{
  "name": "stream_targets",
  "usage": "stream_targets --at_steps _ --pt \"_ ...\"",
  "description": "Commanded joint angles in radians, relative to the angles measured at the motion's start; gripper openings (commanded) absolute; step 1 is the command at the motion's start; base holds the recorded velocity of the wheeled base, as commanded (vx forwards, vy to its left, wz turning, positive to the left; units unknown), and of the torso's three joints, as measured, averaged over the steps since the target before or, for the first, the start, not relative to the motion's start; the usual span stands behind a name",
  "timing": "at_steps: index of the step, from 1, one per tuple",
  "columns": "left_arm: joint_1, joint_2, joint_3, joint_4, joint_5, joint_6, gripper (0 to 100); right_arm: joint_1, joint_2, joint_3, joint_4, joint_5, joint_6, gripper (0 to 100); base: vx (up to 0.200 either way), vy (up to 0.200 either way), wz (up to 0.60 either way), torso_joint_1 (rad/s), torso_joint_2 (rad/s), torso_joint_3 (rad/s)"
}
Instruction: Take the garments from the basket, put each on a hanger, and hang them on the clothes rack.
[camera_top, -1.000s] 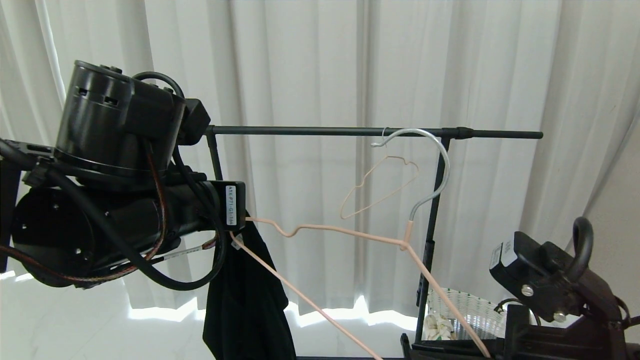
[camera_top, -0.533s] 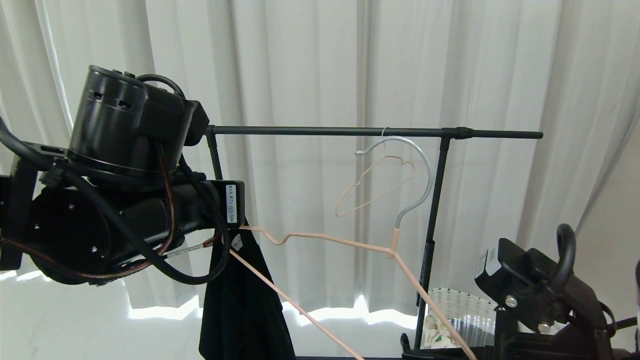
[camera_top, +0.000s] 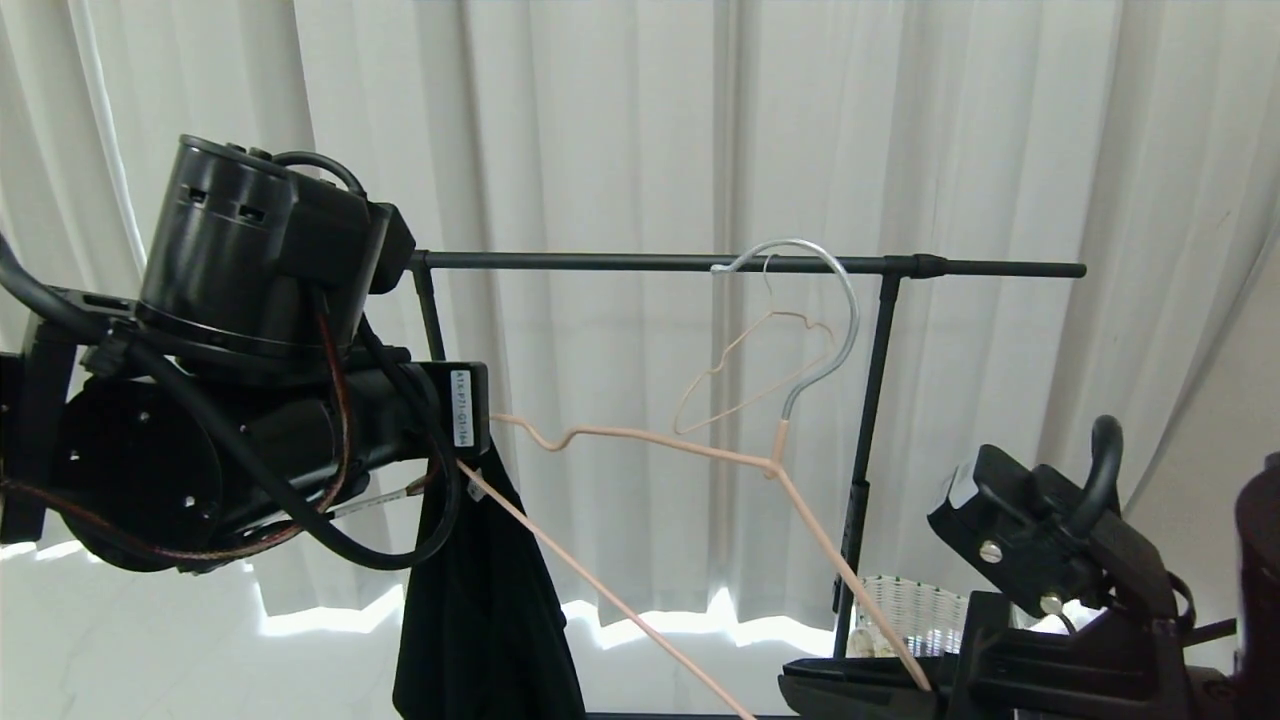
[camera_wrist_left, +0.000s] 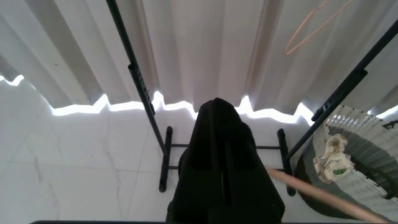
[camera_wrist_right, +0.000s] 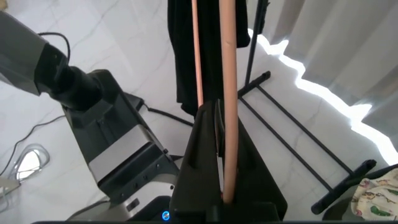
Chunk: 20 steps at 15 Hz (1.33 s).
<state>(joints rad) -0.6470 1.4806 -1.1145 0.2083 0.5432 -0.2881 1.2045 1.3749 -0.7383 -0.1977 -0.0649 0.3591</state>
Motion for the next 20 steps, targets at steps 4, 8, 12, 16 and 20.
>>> stream_targets --at_steps 4,8,12,16,20 --pt "-0.005 -0.022 -0.002 0.000 0.018 -0.036 0 -0.031 0.095 -0.001 -0.074 -0.024 0.011 0 0.000 0.000 0.00 0.000 0.00 0.000" --pt "-0.056 -0.031 -0.001 0.000 0.018 -0.049 0 -0.026 0.171 -0.039 -0.111 -0.023 0.014 0 0.000 0.000 0.00 0.000 0.00 0.000" --pt "-0.140 -0.037 -0.007 0.000 0.018 -0.105 0 -0.025 0.204 -0.062 -0.111 -0.023 0.029 0 0.000 0.000 0.00 0.000 0.00 0.000" --pt "-0.246 -0.045 -0.016 0.000 0.018 -0.117 0 -0.003 0.217 -0.066 -0.111 -0.023 0.037 0 0.000 0.000 0.00 0.000 0.00 0.000" --pt "-0.361 -0.048 -0.056 0.000 0.015 -0.117 0 0.003 0.228 -0.067 -0.112 -0.023 0.047 0 0.000 0.000 0.00 0.000 0.00 0.000"
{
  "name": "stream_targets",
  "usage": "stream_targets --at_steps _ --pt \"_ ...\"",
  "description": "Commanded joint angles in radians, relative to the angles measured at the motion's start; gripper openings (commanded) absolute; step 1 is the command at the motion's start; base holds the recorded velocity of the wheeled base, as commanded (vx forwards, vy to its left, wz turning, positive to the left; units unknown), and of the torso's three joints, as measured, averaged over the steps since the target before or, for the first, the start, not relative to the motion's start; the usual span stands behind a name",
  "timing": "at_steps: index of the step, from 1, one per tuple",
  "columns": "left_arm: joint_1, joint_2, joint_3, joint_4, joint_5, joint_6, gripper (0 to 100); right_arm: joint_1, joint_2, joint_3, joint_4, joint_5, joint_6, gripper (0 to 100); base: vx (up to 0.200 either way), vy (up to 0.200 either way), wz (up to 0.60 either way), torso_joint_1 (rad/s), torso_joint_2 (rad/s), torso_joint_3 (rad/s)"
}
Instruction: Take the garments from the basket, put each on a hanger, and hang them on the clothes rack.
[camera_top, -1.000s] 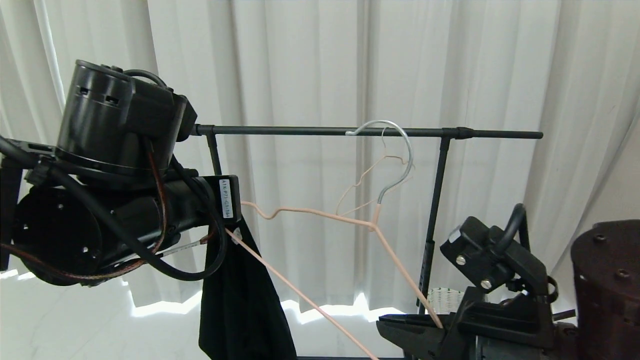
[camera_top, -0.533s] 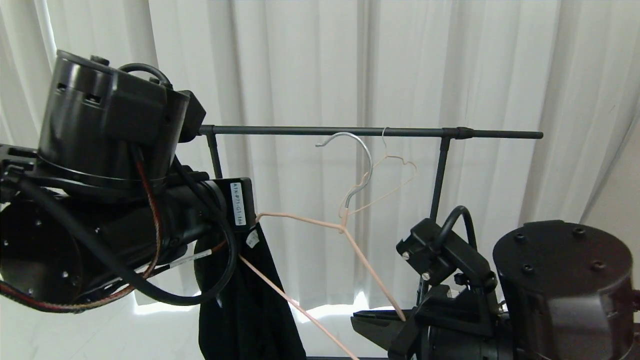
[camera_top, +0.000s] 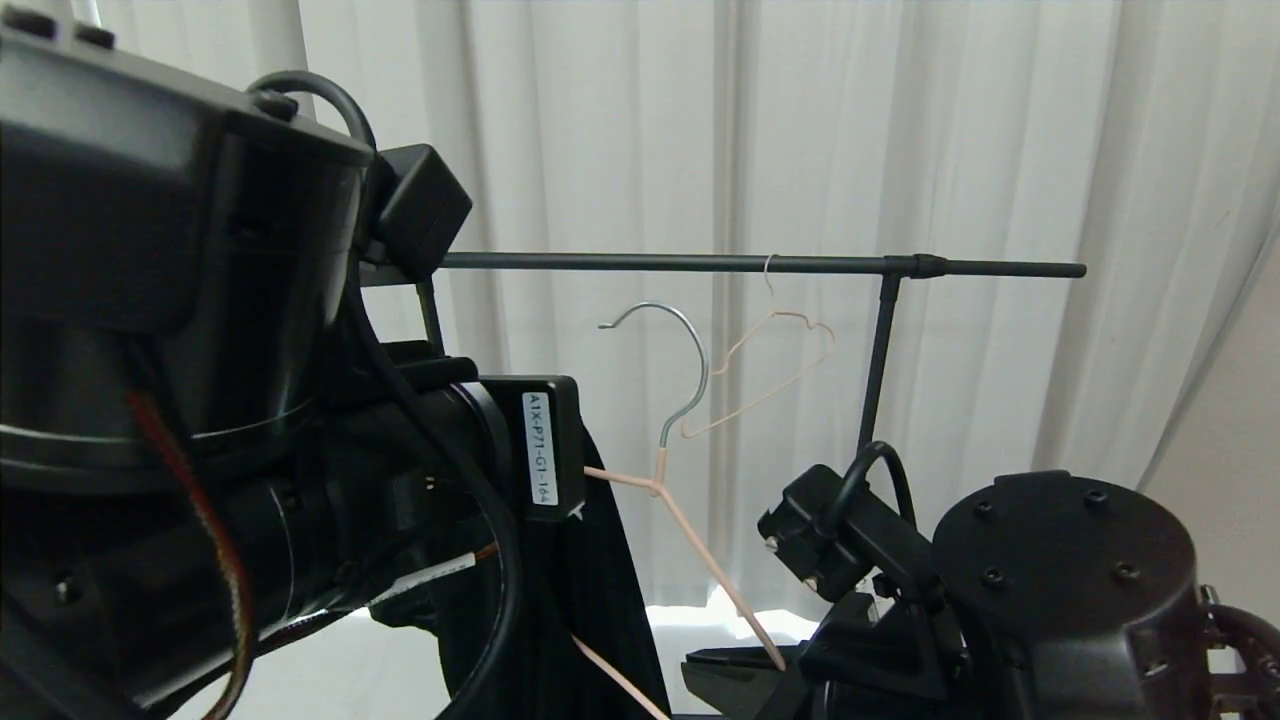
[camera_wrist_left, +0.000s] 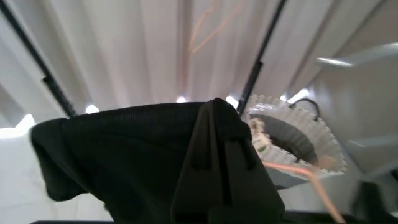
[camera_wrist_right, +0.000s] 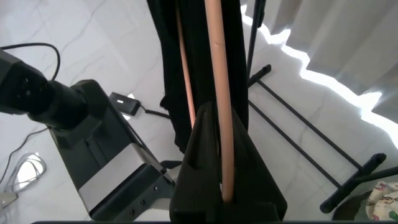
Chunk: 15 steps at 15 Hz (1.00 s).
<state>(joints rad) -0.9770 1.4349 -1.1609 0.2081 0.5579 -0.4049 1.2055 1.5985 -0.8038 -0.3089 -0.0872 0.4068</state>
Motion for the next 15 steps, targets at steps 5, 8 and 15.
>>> stream_targets --at_steps 5,8,15 --pt "-0.081 0.001 0.001 -0.004 0.005 -0.002 0 0.002 0.001 -0.018 -0.001 -0.002 0.014 0 0.000 0.000 0.00 0.000 0.00 0.000" --pt "-0.081 -0.005 -0.002 -0.004 0.008 -0.002 0 0.002 -0.002 -0.018 -0.001 -0.019 0.014 0 0.000 0.000 0.00 0.000 0.00 0.000" --pt "-0.111 -0.031 0.043 -0.016 0.057 0.001 100 -0.018 -0.003 -0.017 -0.099 -0.095 0.010 0 0.000 0.000 0.00 0.000 0.00 0.000"
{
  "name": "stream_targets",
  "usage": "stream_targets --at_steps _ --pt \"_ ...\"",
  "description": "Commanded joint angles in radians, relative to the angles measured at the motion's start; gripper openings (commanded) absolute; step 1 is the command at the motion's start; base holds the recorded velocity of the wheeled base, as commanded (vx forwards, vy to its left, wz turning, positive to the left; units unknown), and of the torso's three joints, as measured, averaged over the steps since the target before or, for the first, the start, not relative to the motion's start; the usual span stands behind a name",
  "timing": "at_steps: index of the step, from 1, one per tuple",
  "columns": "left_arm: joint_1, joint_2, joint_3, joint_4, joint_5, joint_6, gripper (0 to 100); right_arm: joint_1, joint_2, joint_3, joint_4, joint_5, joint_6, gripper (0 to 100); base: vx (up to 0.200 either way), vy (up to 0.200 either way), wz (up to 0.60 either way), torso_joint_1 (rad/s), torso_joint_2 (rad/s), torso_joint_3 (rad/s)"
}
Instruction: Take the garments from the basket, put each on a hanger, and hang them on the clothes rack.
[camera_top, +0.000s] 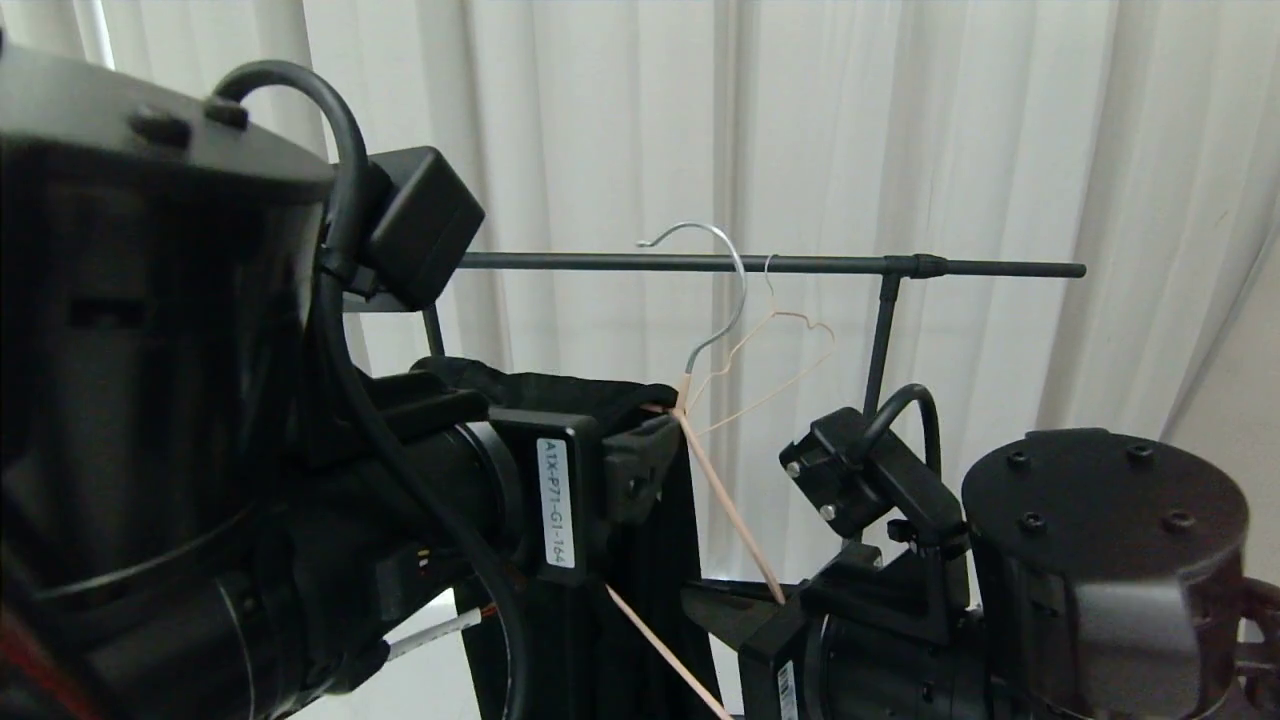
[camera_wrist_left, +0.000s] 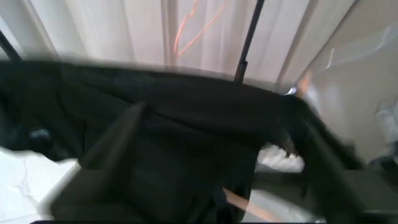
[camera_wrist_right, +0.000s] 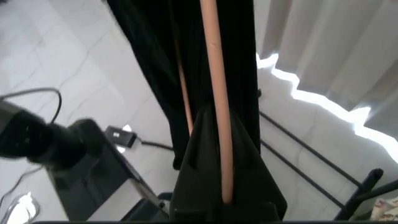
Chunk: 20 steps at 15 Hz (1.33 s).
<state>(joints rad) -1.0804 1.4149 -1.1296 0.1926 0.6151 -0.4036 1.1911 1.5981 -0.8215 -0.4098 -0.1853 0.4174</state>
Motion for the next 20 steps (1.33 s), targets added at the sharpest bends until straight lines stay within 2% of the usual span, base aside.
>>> stream_targets --at_steps 1,4,7,8,10,12,14,18,19,20 --pt "-0.027 -0.030 0.042 -0.001 0.000 0.000 100 -0.011 -0.009 0.001 -0.017 -0.016 -0.006 0 0.000 0.000 0.00 0.000 0.00 0.000" --pt "-0.049 -0.082 0.103 -0.001 0.003 0.002 100 -0.030 -0.056 0.013 -0.020 -0.026 -0.020 0 0.000 0.000 0.00 0.000 0.00 0.000" --pt "-0.079 -0.154 0.197 0.001 0.005 0.006 100 -0.070 -0.102 0.082 -0.021 -0.026 -0.121 0 0.000 0.000 0.00 0.000 0.00 0.000" --pt "-0.082 -0.189 0.234 -0.001 0.006 0.040 100 -0.076 -0.125 0.119 -0.021 -0.023 -0.158 0 0.000 0.000 0.00 0.000 0.00 0.000" --pt "-0.070 -0.275 0.292 -0.002 -0.008 0.186 100 -0.077 -0.178 0.193 -0.020 -0.016 -0.209 0 0.000 0.000 0.00 0.000 0.00 0.000" --pt "-0.027 -0.337 0.329 -0.002 -0.112 0.293 100 -0.053 -0.227 0.265 -0.018 0.017 -0.252 0 0.000 0.000 0.00 0.000 0.00 0.000" --pt "0.024 -0.363 0.344 -0.002 -0.247 0.394 100 0.022 -0.273 0.332 -0.011 0.055 -0.293 0 0.000 0.000 0.00 0.000 0.00 0.000" --pt "0.031 -0.356 0.407 -0.081 -0.423 0.520 100 0.131 -0.270 0.363 -0.003 0.055 -0.298 0 0.000 0.000 0.00 0.000 0.00 0.000" --pt "0.031 -0.355 0.439 -0.119 -0.506 0.562 100 0.157 -0.265 0.370 -0.003 0.055 -0.298 0 0.000 0.000 0.00 0.000 0.00 0.000" --pt "0.031 -0.352 0.458 -0.137 -0.557 0.583 100 0.176 -0.264 0.372 -0.003 0.055 -0.298 0 0.000 0.000 0.00 0.000 0.00 0.000"
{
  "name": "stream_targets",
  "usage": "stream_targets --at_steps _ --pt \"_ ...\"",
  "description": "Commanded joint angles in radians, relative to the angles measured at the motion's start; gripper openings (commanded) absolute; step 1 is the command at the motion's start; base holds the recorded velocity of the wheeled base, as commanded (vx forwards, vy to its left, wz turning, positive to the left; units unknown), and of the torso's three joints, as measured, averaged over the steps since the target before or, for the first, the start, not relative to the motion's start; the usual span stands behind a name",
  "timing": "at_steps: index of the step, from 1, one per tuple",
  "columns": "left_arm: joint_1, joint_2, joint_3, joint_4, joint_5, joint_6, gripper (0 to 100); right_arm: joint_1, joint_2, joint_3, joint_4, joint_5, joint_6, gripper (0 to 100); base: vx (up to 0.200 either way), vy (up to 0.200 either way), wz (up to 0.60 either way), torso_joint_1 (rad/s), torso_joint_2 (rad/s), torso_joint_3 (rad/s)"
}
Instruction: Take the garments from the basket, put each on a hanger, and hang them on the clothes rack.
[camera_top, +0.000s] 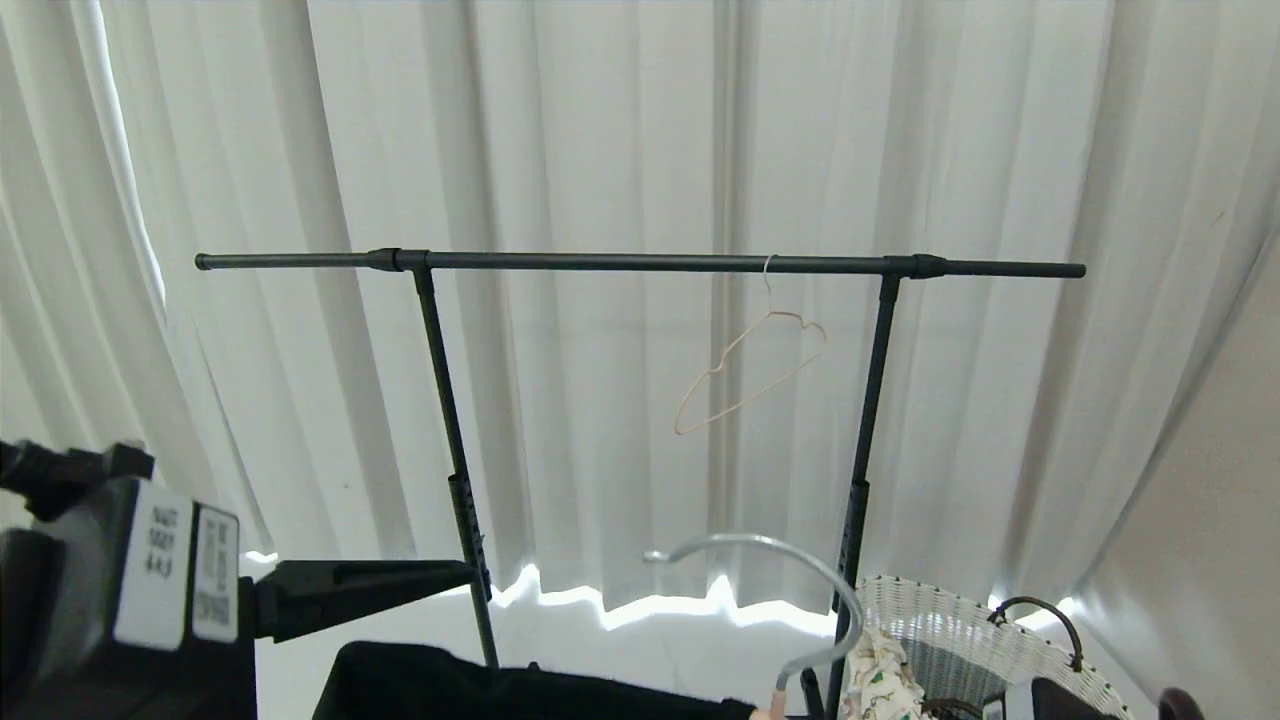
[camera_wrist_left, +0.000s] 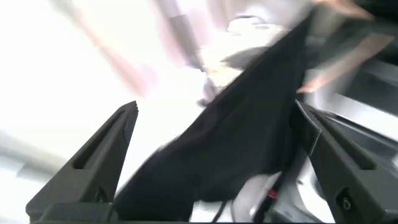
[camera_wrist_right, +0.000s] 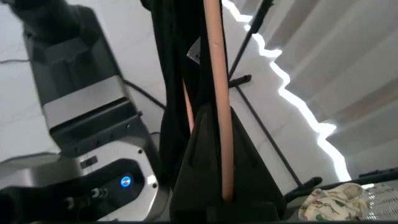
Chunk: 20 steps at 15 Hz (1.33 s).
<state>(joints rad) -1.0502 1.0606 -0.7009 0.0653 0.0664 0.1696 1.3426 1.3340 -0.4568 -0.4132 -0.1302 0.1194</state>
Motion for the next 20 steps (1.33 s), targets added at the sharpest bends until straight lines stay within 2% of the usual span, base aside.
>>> stream_targets --at_steps 1,4,7,12,13,20 --pt "0.001 0.012 0.040 -0.013 -0.046 0.024 100 0.035 0.002 0.007 0.001 0.000 0.000 0 0.000 0.000 0.00 0.000 0.00 0.000" --pt "0.001 0.058 0.044 -0.013 -0.089 0.033 100 0.064 0.011 0.009 0.001 0.000 -0.026 0 0.000 0.000 0.00 0.000 0.00 0.000" --pt "-0.001 0.081 0.057 -0.013 -0.224 0.044 100 0.072 0.022 0.012 0.001 0.001 -0.058 0 0.000 0.000 0.00 0.000 0.00 0.000" --pt "0.003 0.102 0.113 -0.013 -0.231 0.103 100 0.073 0.025 0.012 -0.001 0.003 -0.063 0 0.000 0.000 0.00 0.000 0.00 0.000" --pt "0.003 0.102 0.113 -0.013 -0.231 0.103 0 0.072 0.025 0.012 -0.001 0.001 -0.063 0 0.000 0.000 0.00 0.000 0.00 0.000" --pt "0.033 0.124 0.132 -0.015 -0.227 0.103 0 0.072 0.025 0.013 -0.004 -0.005 -0.063 0 0.000 0.000 0.00 0.000 0.00 0.000"
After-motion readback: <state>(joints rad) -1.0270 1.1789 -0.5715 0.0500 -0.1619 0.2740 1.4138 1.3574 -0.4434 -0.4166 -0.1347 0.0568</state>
